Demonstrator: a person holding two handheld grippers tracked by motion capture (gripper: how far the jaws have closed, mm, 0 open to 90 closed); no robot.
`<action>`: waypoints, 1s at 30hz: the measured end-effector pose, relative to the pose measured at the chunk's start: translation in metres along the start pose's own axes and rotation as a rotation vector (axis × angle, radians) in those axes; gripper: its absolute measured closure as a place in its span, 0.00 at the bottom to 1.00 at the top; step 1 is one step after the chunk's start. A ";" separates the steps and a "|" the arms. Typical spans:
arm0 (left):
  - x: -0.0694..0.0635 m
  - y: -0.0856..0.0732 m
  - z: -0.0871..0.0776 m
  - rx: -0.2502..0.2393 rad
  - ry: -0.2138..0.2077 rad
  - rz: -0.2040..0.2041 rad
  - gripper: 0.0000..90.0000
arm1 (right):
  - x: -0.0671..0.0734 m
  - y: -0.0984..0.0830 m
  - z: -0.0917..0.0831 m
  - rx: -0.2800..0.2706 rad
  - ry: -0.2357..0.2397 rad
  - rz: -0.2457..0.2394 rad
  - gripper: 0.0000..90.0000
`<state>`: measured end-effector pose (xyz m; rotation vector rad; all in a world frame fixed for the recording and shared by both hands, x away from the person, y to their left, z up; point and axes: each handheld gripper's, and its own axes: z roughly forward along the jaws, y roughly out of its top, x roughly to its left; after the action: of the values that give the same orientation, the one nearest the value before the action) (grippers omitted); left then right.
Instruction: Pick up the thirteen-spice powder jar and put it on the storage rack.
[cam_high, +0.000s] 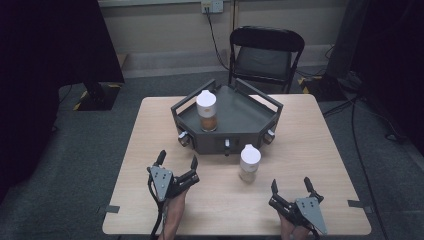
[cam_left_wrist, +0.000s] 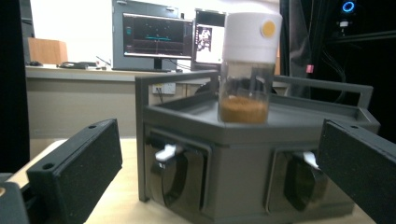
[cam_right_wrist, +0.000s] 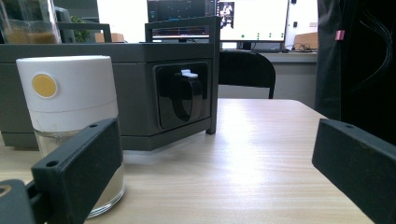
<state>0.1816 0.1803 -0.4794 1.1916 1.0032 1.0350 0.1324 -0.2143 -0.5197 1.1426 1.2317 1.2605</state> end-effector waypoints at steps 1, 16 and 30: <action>-0.001 -0.004 -0.002 -0.001 0.000 0.006 0.00 | 0.000 0.000 0.000 0.000 0.000 0.000 0.00; 0.001 -0.030 -0.023 0.021 0.040 0.000 0.00 | 0.000 0.000 0.000 0.000 -0.002 0.000 0.00; -0.001 -0.043 -0.032 0.017 0.044 0.026 0.00 | 0.001 0.000 0.000 0.000 -0.003 0.000 0.00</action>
<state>0.1537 0.1830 -0.5253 1.2029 1.0354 1.0787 0.1324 -0.2138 -0.5197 1.1442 1.2296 1.2587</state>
